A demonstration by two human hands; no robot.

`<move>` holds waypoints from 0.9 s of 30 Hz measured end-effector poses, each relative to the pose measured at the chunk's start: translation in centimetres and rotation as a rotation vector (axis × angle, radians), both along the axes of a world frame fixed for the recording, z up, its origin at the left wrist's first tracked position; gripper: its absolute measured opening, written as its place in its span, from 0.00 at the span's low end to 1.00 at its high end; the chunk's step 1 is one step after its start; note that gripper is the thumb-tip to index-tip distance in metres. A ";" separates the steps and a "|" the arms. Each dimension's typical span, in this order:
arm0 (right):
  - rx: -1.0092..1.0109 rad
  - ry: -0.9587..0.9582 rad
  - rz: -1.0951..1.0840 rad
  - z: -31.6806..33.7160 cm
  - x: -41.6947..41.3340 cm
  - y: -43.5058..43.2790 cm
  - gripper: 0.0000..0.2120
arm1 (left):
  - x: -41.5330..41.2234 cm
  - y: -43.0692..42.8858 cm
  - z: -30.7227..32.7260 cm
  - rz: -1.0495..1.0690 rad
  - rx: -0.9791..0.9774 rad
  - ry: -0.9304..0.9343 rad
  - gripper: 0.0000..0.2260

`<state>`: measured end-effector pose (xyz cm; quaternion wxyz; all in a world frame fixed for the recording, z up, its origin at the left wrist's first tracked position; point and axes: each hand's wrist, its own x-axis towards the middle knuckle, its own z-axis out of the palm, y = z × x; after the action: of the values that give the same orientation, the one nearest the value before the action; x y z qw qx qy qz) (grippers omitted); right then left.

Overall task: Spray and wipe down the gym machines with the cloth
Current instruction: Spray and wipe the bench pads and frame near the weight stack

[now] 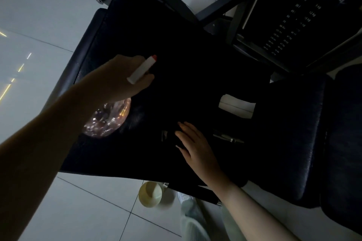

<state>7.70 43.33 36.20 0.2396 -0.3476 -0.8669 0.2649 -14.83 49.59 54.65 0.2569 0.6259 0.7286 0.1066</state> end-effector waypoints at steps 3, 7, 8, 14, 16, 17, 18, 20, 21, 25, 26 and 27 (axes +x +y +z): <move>-0.042 0.016 -0.086 -0.2 -0.2 2.1 0.16 | 0.1 0.0 -0.2 -0.014 0.069 0.024 0.12; -0.121 -0.018 -0.315 0.2 -0.4 7.4 0.17 | 0.0 -0.2 -0.6 -0.006 0.094 -0.002 0.11; -0.177 -0.026 -0.385 0.6 -0.4 8.7 0.17 | -0.2 -0.3 -0.6 0.011 0.112 -0.022 0.13; -0.337 0.016 -0.604 1.3 -2.3 9.6 0.19 | -2.1 -0.9 -1.1 0.082 0.267 -0.064 0.22; -0.300 0.022 -0.483 1.4 -2.4 6.9 0.19 | -2.3 -1.1 -1.2 0.046 0.314 -0.037 0.25; -0.251 0.012 -0.398 1.4 -2.2 5.6 0.19 | -2.4 -1.1 -1.2 0.034 0.319 -0.036 0.27; -0.196 -0.006 -0.302 1.3 -1.7 4.7 0.19 | -2.5 -1.1 -1.3 0.036 0.321 -0.041 0.27; -0.095 -0.029 -0.108 1.0 -0.6 4.8 0.18 | -2.8 -1.1 -1.3 0.044 0.312 -0.055 0.27; -0.058 -0.042 -0.038 1.0 -0.3 5.9 0.17 | -2.8 -1.0 -1.3 0.047 0.307 -0.062 0.26; -0.183 -0.073 -0.200 2.5 -2.3 11.3 0.18 | -2.4 -0.7 -1.3 0.120 0.284 -0.058 0.21; -0.241 -0.047 -0.295 3.0 -3.5 12.3 0.19 | -2.4 -0.6 -1.5 0.127 0.278 -0.055 0.22; -0.283 -0.025 -0.390 3.5 -4.8 13.1 0.20 | -2.5 -0.5 -1.5 0.127 0.268 -0.054 0.22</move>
<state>2.94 56.40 39.71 0.2246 -0.5419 -0.7405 0.3281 -17.33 49.05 53.13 0.1833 0.6041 0.7389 0.2355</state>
